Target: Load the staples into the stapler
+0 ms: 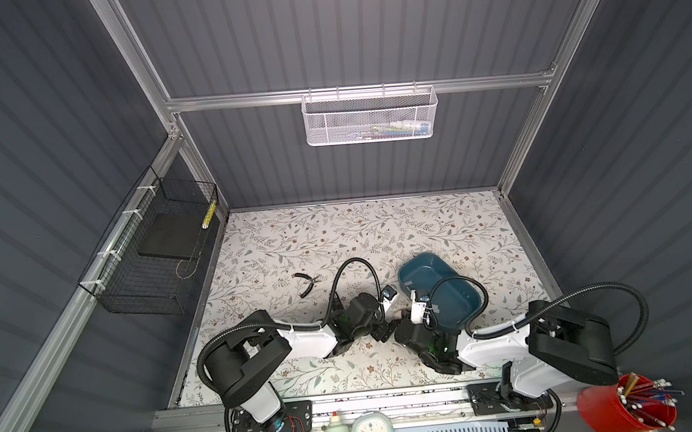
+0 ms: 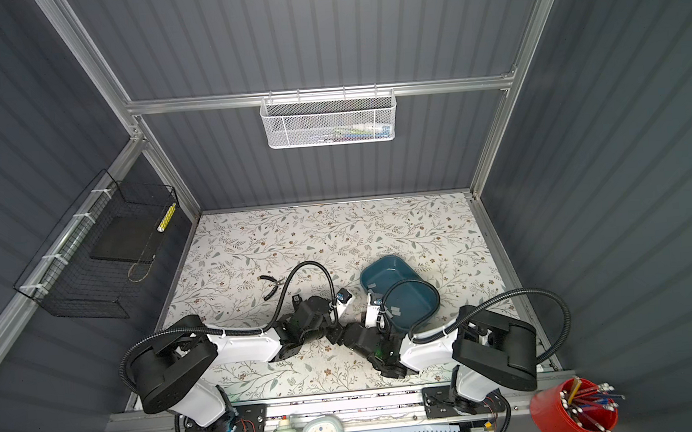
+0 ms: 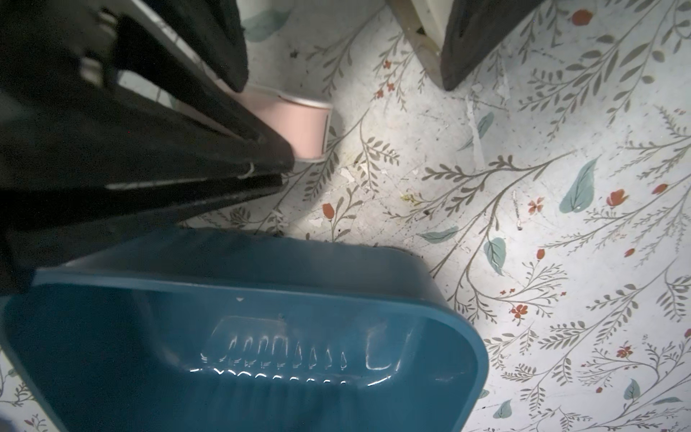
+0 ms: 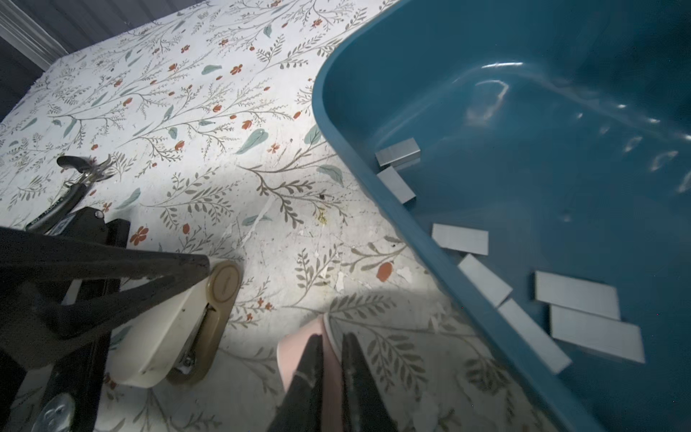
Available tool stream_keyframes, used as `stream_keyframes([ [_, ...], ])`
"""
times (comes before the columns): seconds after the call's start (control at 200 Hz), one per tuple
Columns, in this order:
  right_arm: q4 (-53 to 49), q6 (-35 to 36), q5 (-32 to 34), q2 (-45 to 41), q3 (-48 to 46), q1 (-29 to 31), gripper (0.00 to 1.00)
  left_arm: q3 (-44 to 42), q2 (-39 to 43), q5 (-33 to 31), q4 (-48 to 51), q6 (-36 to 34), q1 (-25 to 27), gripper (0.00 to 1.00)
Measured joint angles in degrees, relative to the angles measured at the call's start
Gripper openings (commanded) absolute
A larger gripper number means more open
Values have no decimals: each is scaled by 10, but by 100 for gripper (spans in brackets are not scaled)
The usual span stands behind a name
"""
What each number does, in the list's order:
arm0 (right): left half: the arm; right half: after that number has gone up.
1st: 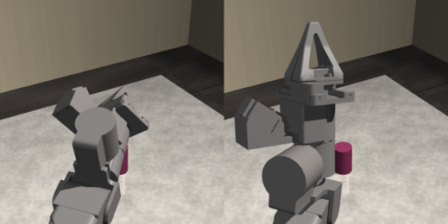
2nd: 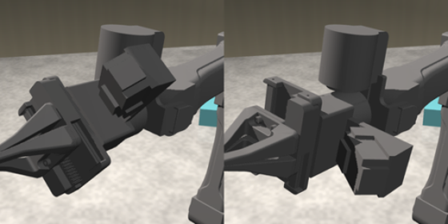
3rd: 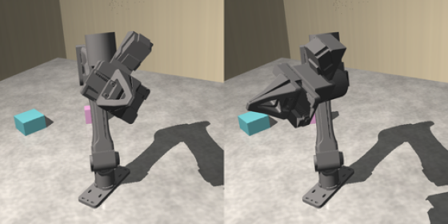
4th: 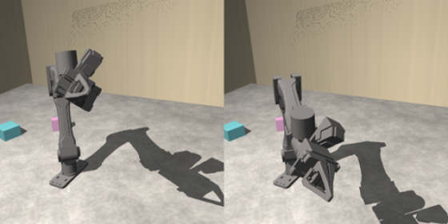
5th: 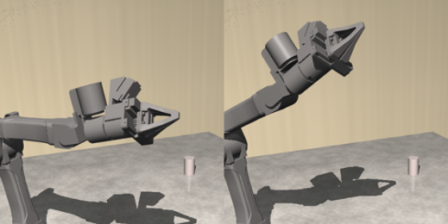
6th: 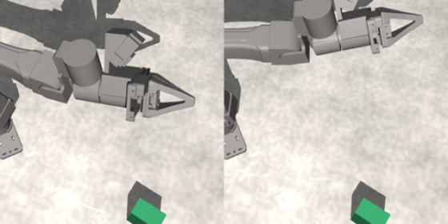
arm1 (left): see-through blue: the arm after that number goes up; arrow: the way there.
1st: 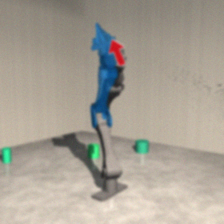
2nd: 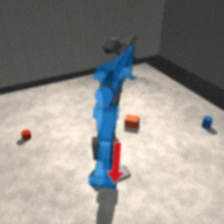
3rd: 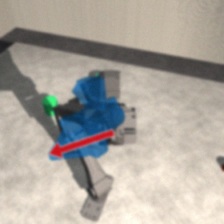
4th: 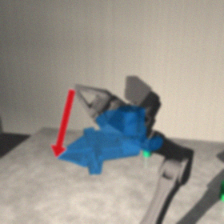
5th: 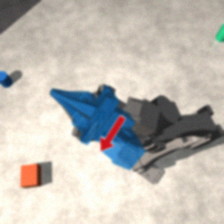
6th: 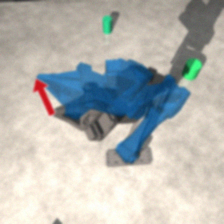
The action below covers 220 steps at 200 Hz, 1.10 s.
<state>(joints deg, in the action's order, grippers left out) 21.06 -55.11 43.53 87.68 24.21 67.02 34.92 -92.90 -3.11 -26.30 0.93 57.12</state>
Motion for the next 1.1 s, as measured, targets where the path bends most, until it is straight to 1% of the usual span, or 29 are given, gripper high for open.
stream_keyframes([
  [0.06,-2,1,1,0,4,1,22,0,0,-2,0,2,0,82],
  [0.13,-28,7,-5,-8,17,0,24,0,1,-12,1,1,-1,83],
  [0.225,-104,27,-35,-29,45,-5,28,-1,11,-31,16,2,0,85],
  [0.31,-186,53,-71,-59,78,-14,36,-1,40,-64,47,2,0,91],
  [0.36,-231,71,-79,-81,102,-23,39,1,67,-86,69,3,-2,97],
  [0.375,-243,73,-80,-89,111,-26,41,3,76,-93,77,3,-3,99],
  [0.4,-264,83,-80,-102,128,-33,45,7,92,-104,90,7,-5,99],
  [0.485,-317,116,-81,-148,189,-58,61,31,151,-142,135,22,-18,99],
  [0.49,-319,117,-81,-150,192,-59,64,34,156,-145,138,23,-19,99],
  [0.495,-320,117,-80,-152,195,-60,64,35,159,-148,140,25,-20,99],
  [0.525,-337,129,-79,-170,219,-71,75,47,181,-162,155,35,-30,99],
  [0.53,-338,127,-79,-172,222,-72,75,48,184,-164,157,36,-31,99],
  [0.535,-339,126,-78,-174,224,-73,78,51,189,-167,160,40,-34,99],
  [0.54,-342,130,-78,-177,229,-76,78,52,192,-168,161,41,-35,99],
  [0.55,-347,138,-77,-183,237,-80,84,56,198,-171,166,44,-39,100],
  [0.595,-364,151,-68,-206,265,-92,98,73,231,-191,185,63,-59,100],
  [0.65,-380,168,-54,-236,294,-112,99,91,268,-221,205,85,-82,99],
  [0.685,-391,179,-43,-255,309,-128,99,101,289,-251,217,101,-93,99],
  [0.715,-401,186,-33,-271,322,-150,99,108,304,-285,224,112,-101,99],
  [0.74,-404,193,-26,-281,328,-170,99,110,314,-310,225,116,-104,93],
  [0.755,-406,197,-24,-288,332,-187,99,110,319,-323,225,119,-105,92],
  [0.775,-405,205,-20,-296,332,-208,99,109,325,-340,222,116,-106,93],
  [0.795,-404,214,-20,-305,332,-232,99,108,329,-353,221,111,-106,98],
  [0.81,-399,223,-17,-311,329,-251,99,105,331,-366,216,103,-106,99],
  [0.865,-369,257,-16,-332,302,-321,99,91,336,-405,202,85,-109,99],
  [0.931,-326,296,-20,-352,246,-399,99,65,341,-438,196,67,-131,99],
  [0.986,-283,325,-32,-356,188,-460,99,32,351,-441,182,56,-179,99],
  [1.031,-250,344,-48,-348,143,-502,99,2,358,-434,172,49,-234,99],
  [1.101,-213,355,-76,-306,90,-567,99,-41,350,-412,149,45,-329,99],
])
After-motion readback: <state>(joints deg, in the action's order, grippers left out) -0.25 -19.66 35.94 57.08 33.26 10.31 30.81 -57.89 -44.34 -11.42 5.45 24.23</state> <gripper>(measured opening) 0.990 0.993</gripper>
